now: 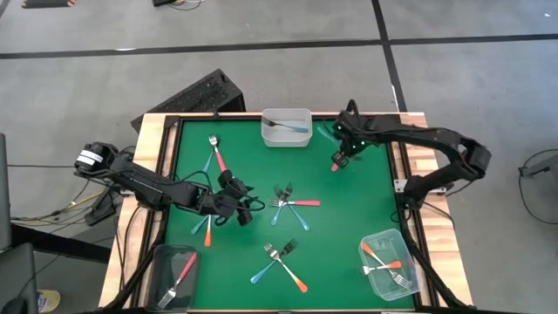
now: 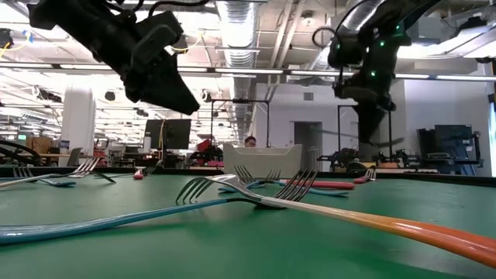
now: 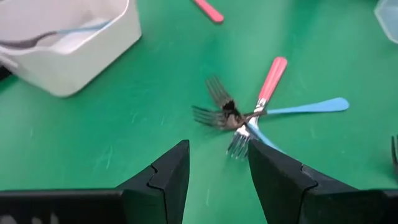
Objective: Sort silverware by color (type)
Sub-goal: Put the blue fork into the white bin, then put the right pink fork into the black bin
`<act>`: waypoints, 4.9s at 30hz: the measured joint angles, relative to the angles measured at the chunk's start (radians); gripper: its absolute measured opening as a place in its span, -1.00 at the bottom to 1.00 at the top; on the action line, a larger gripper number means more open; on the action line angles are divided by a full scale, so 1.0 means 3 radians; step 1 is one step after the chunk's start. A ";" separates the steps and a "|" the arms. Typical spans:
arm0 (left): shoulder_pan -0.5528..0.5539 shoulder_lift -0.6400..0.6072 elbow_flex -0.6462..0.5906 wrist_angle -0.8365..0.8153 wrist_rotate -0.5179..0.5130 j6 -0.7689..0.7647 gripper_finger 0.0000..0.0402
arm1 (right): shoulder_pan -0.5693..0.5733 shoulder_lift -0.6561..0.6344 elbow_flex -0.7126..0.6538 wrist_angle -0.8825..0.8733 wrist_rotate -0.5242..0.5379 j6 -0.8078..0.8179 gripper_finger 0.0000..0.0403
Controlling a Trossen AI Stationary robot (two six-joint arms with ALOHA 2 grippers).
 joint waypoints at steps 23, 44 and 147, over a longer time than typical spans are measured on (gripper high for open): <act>0.0163 0.0000 0.0001 -0.0146 0.0094 0.0295 -0.25 | 0.0108 0.1406 0.1043 0.1963 0.0143 -0.1482 -0.87; 0.0066 0.0000 0.0003 -0.0203 -0.0047 -0.0108 -0.25 | 0.0125 0.0939 0.0717 -0.0017 0.0902 0.0549 -0.02; 0.0079 0.0003 0.0003 0.0504 0.0127 0.0377 -0.25 | 0.0669 0.0933 -0.0488 0.1021 0.0679 0.2057 -0.68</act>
